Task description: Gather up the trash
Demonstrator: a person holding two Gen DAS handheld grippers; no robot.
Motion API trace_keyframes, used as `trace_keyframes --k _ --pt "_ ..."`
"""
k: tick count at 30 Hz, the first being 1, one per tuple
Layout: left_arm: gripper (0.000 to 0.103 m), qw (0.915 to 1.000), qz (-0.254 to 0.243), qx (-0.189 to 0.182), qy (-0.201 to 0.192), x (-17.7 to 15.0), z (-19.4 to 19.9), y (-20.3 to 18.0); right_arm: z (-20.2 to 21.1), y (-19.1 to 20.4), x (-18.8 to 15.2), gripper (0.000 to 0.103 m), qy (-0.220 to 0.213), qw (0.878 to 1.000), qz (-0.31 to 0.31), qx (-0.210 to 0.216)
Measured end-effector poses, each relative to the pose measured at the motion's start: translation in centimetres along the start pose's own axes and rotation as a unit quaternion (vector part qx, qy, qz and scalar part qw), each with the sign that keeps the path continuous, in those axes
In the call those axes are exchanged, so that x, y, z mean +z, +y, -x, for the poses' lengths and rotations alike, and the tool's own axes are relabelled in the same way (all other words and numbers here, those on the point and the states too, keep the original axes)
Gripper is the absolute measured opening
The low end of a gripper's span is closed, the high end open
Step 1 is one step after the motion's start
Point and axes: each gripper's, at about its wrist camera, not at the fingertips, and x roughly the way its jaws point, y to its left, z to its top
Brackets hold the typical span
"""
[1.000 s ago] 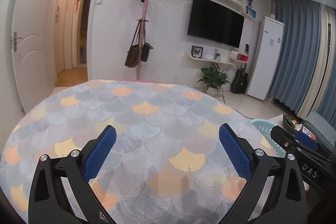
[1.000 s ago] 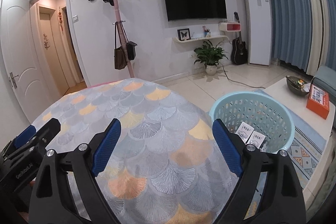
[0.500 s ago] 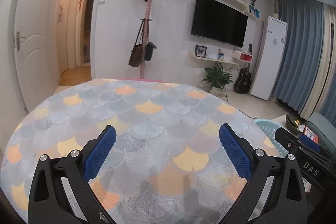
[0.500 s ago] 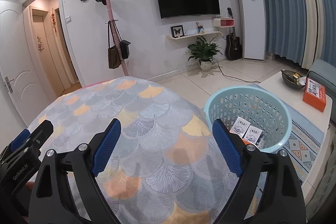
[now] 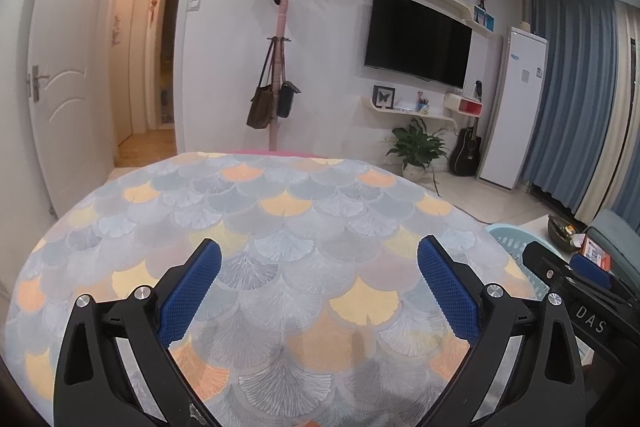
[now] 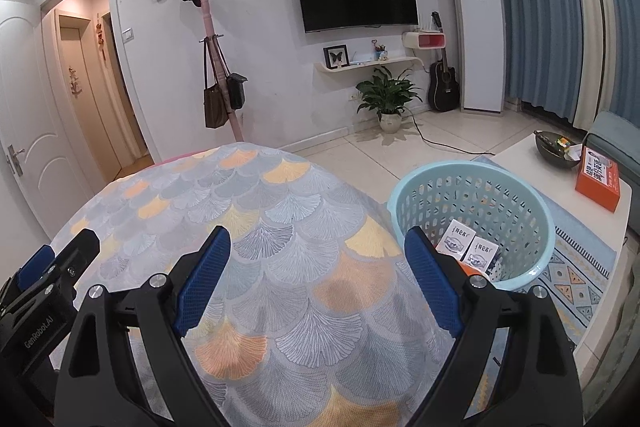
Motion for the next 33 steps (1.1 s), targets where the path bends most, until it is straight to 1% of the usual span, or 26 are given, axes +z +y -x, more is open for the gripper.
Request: trace_keyframes --k 33 --pt "0.096 1.0000 0.000 0.003 0.002 0.14 0.11 0.06 -0.01 -0.05 -0.28 0.085 -0.002 1.000 0.002 -0.001"
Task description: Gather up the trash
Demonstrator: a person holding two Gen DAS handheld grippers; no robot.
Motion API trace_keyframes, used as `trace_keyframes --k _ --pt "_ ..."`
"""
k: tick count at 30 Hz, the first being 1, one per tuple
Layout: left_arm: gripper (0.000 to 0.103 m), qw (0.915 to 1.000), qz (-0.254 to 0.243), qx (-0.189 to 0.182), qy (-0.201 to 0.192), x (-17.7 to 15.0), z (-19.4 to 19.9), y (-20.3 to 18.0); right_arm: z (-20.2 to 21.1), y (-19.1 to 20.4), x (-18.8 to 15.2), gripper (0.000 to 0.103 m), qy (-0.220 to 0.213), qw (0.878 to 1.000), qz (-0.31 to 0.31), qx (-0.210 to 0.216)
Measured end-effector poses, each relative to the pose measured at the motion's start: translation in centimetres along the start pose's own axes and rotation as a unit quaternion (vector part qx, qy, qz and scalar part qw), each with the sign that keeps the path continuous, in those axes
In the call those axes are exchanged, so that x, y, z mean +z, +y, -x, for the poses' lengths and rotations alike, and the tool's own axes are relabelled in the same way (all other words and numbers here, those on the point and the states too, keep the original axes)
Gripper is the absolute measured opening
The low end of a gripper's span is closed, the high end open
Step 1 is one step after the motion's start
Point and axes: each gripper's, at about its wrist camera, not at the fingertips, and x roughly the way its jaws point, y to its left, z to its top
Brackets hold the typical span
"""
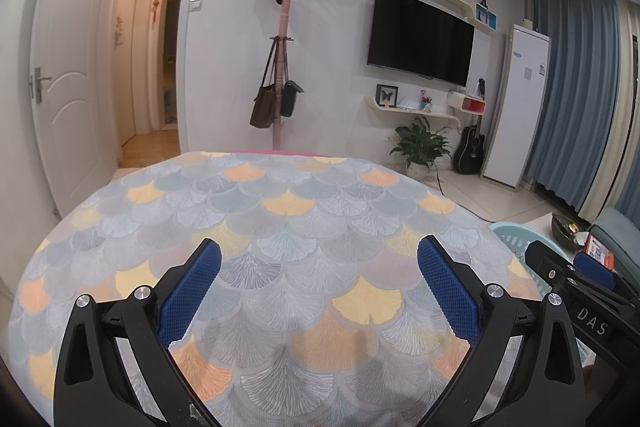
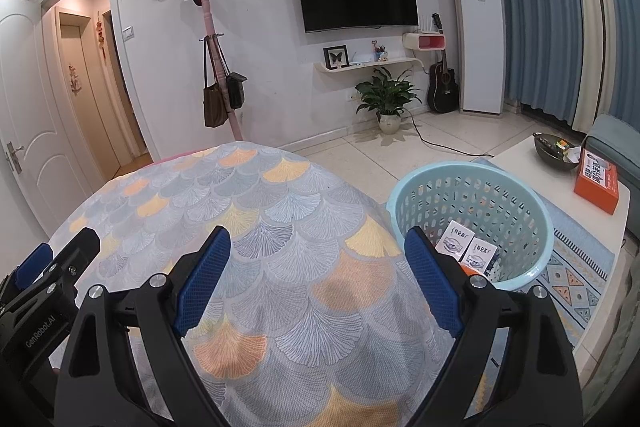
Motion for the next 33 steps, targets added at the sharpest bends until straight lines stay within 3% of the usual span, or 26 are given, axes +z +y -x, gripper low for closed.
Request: trace_keyframes --k 33 --pt "0.096 1.0000 -0.005 -0.001 0.003 -0.2 0.0 0.1 1.2 0.2 0.4 0.085 -0.036 0.999 0.025 -0.019"
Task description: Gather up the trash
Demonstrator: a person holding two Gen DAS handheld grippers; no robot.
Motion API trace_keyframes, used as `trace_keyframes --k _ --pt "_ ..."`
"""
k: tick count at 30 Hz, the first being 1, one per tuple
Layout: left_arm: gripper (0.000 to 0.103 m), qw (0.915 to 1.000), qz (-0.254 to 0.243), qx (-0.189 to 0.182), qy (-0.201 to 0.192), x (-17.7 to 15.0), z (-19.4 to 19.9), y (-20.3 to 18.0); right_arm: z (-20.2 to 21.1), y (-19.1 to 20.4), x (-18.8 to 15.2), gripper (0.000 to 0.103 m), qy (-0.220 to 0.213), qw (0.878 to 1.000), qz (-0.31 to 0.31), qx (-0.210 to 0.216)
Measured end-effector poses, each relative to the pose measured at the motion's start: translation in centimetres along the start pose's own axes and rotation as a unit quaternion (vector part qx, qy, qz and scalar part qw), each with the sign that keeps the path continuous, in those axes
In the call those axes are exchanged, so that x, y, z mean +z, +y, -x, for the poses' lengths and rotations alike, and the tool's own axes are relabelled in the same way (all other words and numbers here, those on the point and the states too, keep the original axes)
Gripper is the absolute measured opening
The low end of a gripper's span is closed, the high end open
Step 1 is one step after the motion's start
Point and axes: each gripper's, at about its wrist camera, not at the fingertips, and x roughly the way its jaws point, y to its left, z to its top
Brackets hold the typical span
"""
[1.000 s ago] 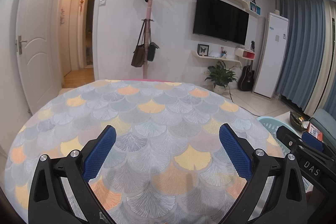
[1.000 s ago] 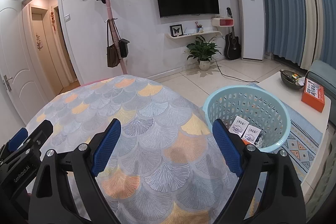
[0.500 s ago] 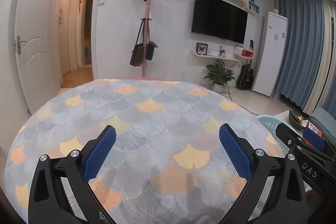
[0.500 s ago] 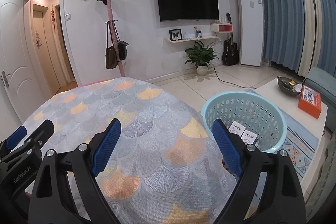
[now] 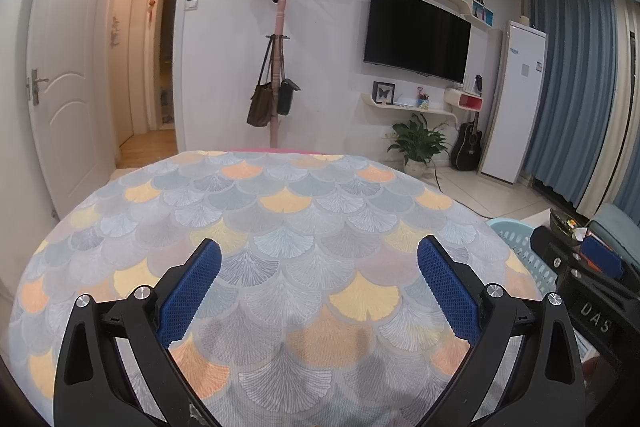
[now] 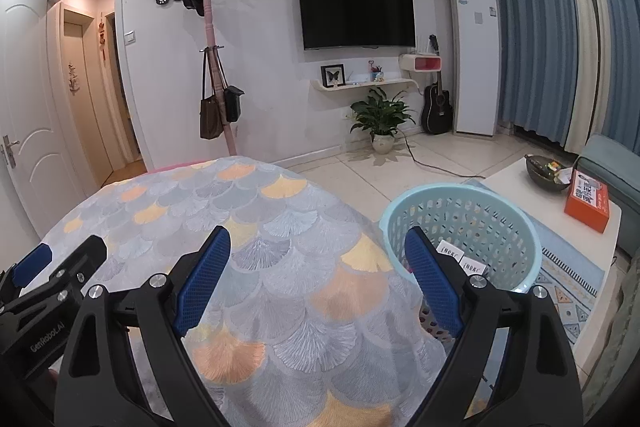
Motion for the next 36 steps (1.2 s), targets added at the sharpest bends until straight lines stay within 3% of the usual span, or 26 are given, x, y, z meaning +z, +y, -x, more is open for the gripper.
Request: trace_keyframes --k 14,36 --pt "0.096 1.0000 -0.001 0.000 -0.001 0.0 0.0 0.0 0.1 0.9 1.1 0.084 -0.042 0.999 0.003 -0.009" --pt "0.096 1.0000 0.000 0.003 0.000 0.1 0.0 0.1 -0.1 1.2 0.7 0.084 -0.041 0.999 0.008 -0.013"
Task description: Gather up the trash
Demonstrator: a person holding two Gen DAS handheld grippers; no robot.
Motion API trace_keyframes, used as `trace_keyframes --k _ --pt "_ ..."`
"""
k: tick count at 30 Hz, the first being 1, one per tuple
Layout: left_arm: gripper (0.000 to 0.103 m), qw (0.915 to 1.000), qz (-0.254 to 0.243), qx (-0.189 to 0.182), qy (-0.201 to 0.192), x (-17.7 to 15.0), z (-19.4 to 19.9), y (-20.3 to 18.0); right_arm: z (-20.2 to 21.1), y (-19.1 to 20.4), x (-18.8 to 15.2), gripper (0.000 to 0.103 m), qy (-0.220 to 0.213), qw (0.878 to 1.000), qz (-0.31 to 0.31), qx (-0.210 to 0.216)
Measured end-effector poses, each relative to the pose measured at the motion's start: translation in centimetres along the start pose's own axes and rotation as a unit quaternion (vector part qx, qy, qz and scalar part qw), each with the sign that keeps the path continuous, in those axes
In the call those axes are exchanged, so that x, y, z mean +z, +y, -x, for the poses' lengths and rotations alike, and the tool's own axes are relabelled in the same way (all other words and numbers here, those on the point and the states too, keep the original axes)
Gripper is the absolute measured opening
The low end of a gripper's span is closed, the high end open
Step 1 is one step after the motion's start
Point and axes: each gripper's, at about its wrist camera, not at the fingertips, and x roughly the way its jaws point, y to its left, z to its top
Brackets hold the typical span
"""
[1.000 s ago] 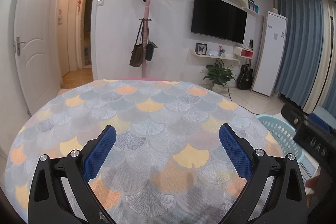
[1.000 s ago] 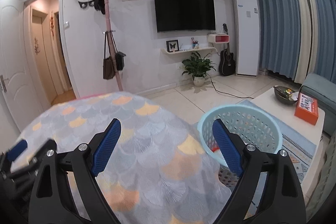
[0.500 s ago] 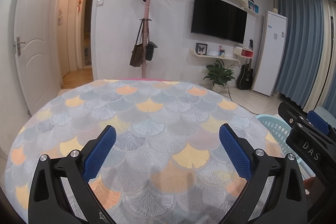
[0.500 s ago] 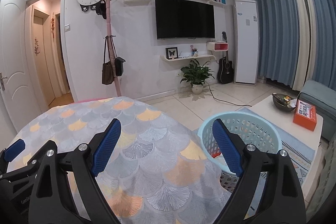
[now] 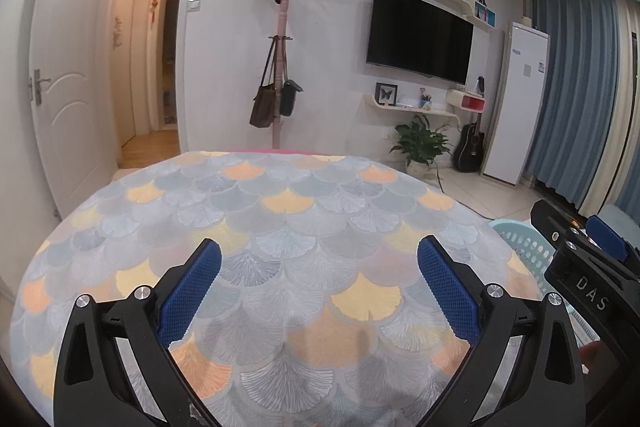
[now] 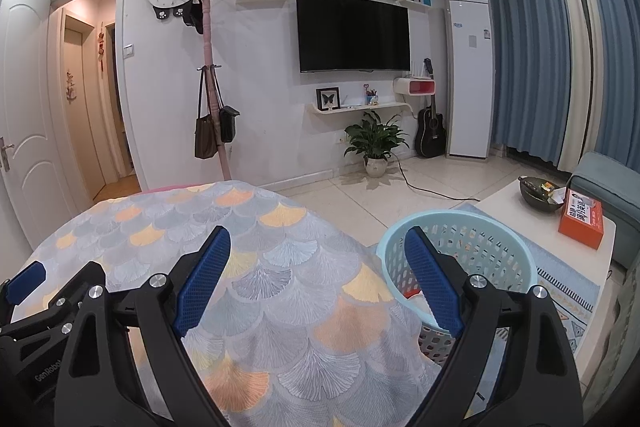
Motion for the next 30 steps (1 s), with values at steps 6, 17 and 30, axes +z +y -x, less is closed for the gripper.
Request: trace_keyframes --k 6,17,30 --pt "0.096 1.0000 0.002 0.001 -0.001 0.1 0.0 0.1 0.0 0.0 -0.1 0.085 -0.001 1.000 0.004 -0.001" --pt "0.096 1.0000 0.003 0.009 -0.001 0.4 0.3 0.0 -0.1 0.0 -0.1 0.085 0.000 1.000 0.005 -0.002" --pt "0.096 0.9993 -0.011 0.034 -0.005 1.6 2.3 0.7 0.1 -1.1 0.2 0.085 0.034 0.999 -0.021 0.001"
